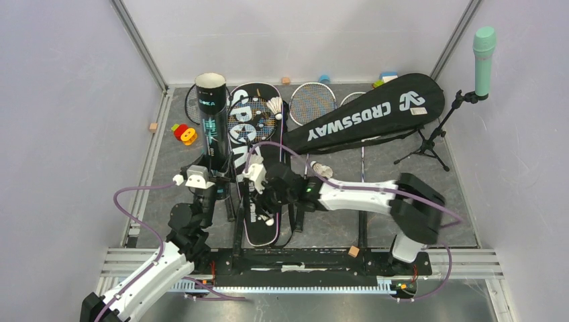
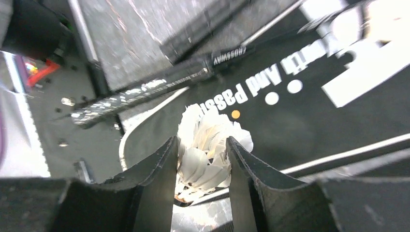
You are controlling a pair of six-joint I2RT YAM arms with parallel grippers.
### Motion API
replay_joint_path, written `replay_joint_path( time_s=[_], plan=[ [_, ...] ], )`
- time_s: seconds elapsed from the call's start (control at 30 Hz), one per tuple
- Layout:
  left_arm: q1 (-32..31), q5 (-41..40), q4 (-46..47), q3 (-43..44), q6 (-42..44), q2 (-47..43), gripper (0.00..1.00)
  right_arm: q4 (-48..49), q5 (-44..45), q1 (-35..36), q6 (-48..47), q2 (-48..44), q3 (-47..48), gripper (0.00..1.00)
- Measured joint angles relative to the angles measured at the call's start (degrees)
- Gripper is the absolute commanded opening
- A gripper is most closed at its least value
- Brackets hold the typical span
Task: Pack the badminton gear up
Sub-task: Pick up the shuttlecock from the racket bag, then place the shuttlecock at the shuttle tube.
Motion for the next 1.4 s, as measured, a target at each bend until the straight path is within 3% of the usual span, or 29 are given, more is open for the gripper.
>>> replay_joint_path(
  time_s=[0.27, 0.37, 0.47, 0.63, 0.87, 1.17, 1.33, 1.4],
  plan=[
    [0.00, 6.51, -0.31, 0.00, -0.22, 0.24, 0.25, 0.44, 9.84, -5.25, -4.52, -26.51, 1.66, 0.44],
    [0.00, 9.66, -0.28, 0.00, -0.37, 0.26, 0.25, 2.69, 15.30, -6.91, -7.34, -31.39, 6.67, 0.44],
    [0.00, 12.90, -0.28, 0.00, -0.37, 0.55, 0.25, 6.56, 18.60, -6.97, -10.36, -33.64, 12.52, 0.50],
    [0.00, 18.29, -0.28, 0.00, -0.37, 2.38, 0.25, 13.33, 20.00, -6.93, -13.31, -32.41, 21.79, 0.48],
    [0.00, 22.86, -0.28, 0.00, -0.55, 5.05, 0.25, 16.57, 17.73, -6.95, -14.38, -23.85, 30.91, 0.47],
    [0.00, 23.56, 2.32, 0.00, -2.73, 6.56, 0.23, 14.91, 14.78, -6.95, -14.71, -19.47, 29.38, 0.48],
    [0.00, 23.71, 3.80, 0.00, -3.52, 7.65, 0.22, 14.64, 13.90, -6.95, -14.49, -19.50, 28.63, 0.55],
    [0.00, 23.56, 4.09, 0.00, -3.85, 7.76, 0.22, 14.05, 13.33, -6.93, -14.36, -19.50, 28.48, 0.63]
  ],
)
